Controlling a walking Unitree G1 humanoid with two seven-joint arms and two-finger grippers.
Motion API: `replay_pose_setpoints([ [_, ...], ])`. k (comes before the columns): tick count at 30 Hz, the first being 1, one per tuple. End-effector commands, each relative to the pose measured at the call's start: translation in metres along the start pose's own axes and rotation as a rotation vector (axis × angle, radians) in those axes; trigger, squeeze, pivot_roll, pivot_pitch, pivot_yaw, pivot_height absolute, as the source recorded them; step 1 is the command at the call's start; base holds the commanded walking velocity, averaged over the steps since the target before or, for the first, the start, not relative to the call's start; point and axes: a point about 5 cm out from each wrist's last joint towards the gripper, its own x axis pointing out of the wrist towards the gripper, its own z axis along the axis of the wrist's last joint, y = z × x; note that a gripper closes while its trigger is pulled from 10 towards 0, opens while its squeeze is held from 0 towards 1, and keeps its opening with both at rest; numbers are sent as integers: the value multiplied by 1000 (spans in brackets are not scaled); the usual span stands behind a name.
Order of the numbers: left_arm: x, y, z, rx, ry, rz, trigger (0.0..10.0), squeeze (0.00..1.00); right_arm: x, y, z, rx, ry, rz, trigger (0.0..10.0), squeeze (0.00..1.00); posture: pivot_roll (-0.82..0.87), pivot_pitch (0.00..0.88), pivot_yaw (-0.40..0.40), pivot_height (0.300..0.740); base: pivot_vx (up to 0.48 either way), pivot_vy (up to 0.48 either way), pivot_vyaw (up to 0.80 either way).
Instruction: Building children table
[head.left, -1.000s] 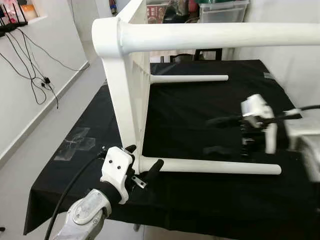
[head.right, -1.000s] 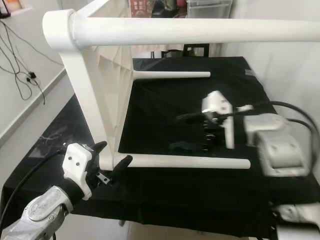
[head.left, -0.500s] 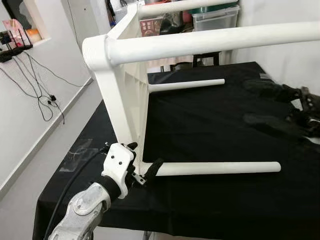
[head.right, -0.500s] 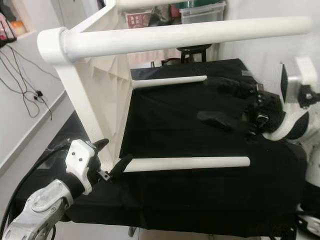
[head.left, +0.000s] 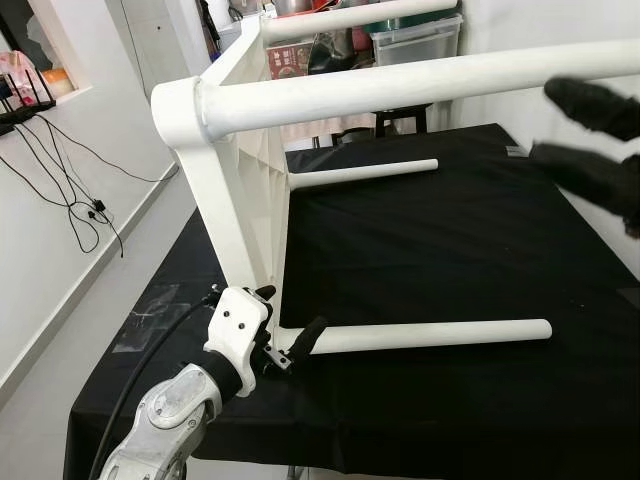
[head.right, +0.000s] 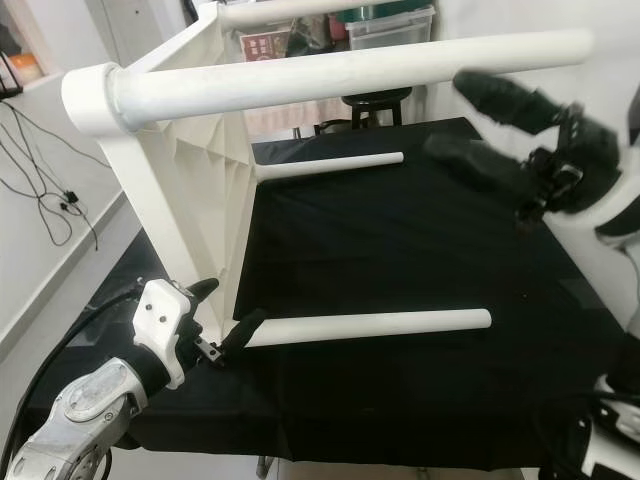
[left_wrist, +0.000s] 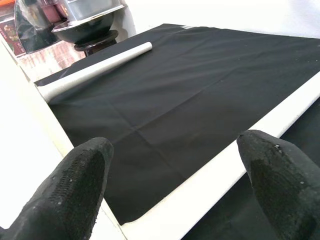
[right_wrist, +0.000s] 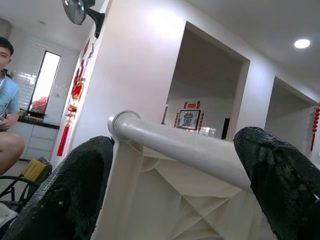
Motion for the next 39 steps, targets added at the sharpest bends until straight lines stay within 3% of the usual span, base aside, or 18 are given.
replay_pose_setpoints([
  [1, -3, 6, -3, 13, 18, 15, 10000, 0, 7, 1, 5, -43, -20, 9, 10000, 0, -110, 24, 125, 740, 0, 0, 0],
  [2, -3, 6, -3, 13, 18, 15, 10000, 0, 7, 1, 5, -43, -20, 9, 10000, 0, -110, 24, 125, 740, 0, 0, 0],
  [6, -3, 6, -3, 11, 15, 19, 10000, 0, 32, -15, 19, -252, 56, -124, 10000, 0, -106, 24, 122, 740, 0, 0, 0],
  [7, -3, 6, -3, 11, 15, 19, 10000, 0, 32, -15, 19, -252, 56, -124, 10000, 0, -106, 24, 122, 740, 0, 0, 0],
  [10, -3, 6, -3, 9, 14, 21, 10000, 0, 44, -26, 24, -395, 150, -201, 10000, 0, -111, 23, 119, 740, 0, 0, 0],
  [13, -2, 5, -3, 8, 14, 21, 10000, 0, 47, -28, 24, -432, 177, -218, 10000, 0, -111, 23, 119, 740, 0, 0, 0],
  [14, -2, 5, -3, 6, 14, 21, 10000, 0, 49, -31, 24, -497, 219, -231, 10000, 0, -110, 21, 117, 740, 0, 0, 0],
  [16, -2, 5, -3, 6, 14, 21, 10000, 0, 49, -31, 24, -497, 219, -231, 10000, 0, -110, 21, 117, 740, 0, 0, 0],
  [17, -2, 5, -3, 5, 14, 22, 10000, 0, 52, -29, 22, -556, 277, -198, 10000, 0, -108, 21, 117, 740, 0, 0, 0],
  [21, -3, 5, -4, 5, 17, 22, 10000, 0, 56, -25, 22, -608, 324, -148, 10000, 0, -105, 19, 113, 740, 0, 0, 0],
  [24, -7, 6, -7, 4, 32, 29, 10000, 0, 55, -12, 32, -665, 380, -15, 10000, 0, -111, 14, 112, 740, 0, 0, 0],
  [28, -8, 5, -8, 3, 34, 30, 10000, 0, 54, -11, 34, -670, 384, 1, 10000, 0, -111, 14, 112, 740, 0, 0, 0],
  [30, -6, 4, -8, 1, 34, 29, 10000, 0, 49, -4, 31, -642, 428, 101, 10000, 0, -117, 8, 114, 740, 0, 0, 0],
  [33, -6, 4, -8, 0, 33, 29, 10000, 0, 47, -1, 27, -627, 457, 143, 10000, 0, -117, 8, 114, 740, 0, 0, 0],
  [36, -5, 4, -9, 0, 32, 29, 10000, 0, 47, -1, 23, -630, 483, 158, 10000, 0, -121, 7, 116, 740, 0, 0, 0],
  [37, -5, 5, -9, -13, 35, 37, 10000, 0, 49, -8, 15, -679, 554, 130, 10000, 0, -120, 6, 117, 740, 0, 0, 0],
  [38, -5, 5, -9, -13, 35, 37, 10000, 0, 49, -8, 15, -679, 554, 130, 10000, 0, -120, 6, 117, 740, 0, 0, 0],
  [39, -4, 5, -10, -49, 32, 53, 10000, 0, 49, -19, 6, -752, 644, 84, 10000, 0, -120, 6, 114, 740, 0, 0, 0],
])
